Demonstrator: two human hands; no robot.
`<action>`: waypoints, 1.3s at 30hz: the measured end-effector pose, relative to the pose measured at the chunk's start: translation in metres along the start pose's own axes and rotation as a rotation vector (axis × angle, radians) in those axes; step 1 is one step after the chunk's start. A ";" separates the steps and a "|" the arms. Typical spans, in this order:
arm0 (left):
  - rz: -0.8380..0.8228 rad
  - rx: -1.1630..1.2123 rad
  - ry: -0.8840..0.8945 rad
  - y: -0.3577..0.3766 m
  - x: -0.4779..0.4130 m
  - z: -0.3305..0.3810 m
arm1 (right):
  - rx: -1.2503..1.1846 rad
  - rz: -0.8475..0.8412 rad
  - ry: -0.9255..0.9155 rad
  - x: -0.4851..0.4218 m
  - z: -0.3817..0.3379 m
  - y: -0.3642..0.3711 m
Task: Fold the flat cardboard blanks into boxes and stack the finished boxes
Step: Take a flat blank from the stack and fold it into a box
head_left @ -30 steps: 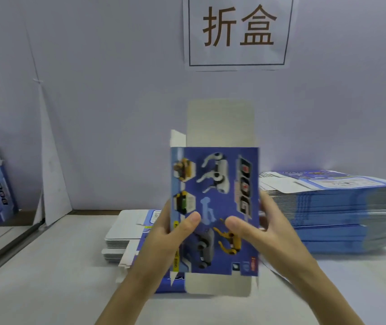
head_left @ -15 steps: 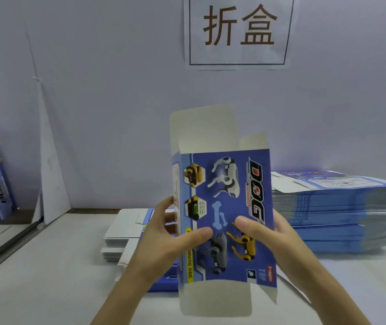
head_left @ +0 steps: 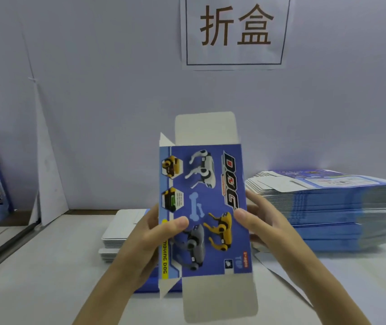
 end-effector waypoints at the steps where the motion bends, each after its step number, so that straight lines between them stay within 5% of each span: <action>1: 0.030 0.014 0.038 -0.001 -0.001 0.003 | 0.008 -0.002 0.014 0.001 0.001 -0.001; 6: 0.206 0.131 0.074 -0.015 0.002 0.002 | 0.107 -0.062 0.097 0.003 0.005 0.007; 8: 0.265 0.004 0.000 -0.020 0.004 0.001 | 0.109 0.001 0.048 0.004 0.000 0.003; 10: 0.374 -0.266 -0.012 -0.026 0.009 0.013 | 0.163 0.090 -0.012 0.005 -0.007 -0.003; 14: 0.532 -0.995 0.258 -0.001 0.028 0.065 | 0.407 0.250 -0.182 0.013 -0.029 -0.008; 17: 0.515 -1.594 0.437 0.042 0.031 0.079 | 0.887 0.325 -0.308 0.021 -0.056 0.007; 22: 0.336 -1.965 0.345 0.067 0.019 0.060 | 1.513 0.264 -0.586 0.030 -0.069 0.059; 27: 0.468 -1.742 0.322 0.040 0.027 0.074 | 1.518 0.377 -0.554 0.032 -0.073 0.056; 31: 0.474 -0.869 0.337 0.007 0.041 0.092 | 1.123 0.492 -0.503 0.041 -0.083 0.023; 36: 0.183 -0.232 0.189 0.015 0.023 0.061 | 0.333 0.129 -0.257 0.018 -0.043 0.010; 39: 0.146 -0.110 0.072 0.017 0.016 0.038 | 0.109 -0.083 -0.166 0.007 -0.024 0.023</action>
Point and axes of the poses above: each hand's wrist, its own x-axis away from the middle knuckle, its own y-axis out of the palm, z = x × y, the point moved 10 cm from there along -x, towards the middle knuckle, and after that the axes turned 14 degrees about -z, right-handed, at the moved point
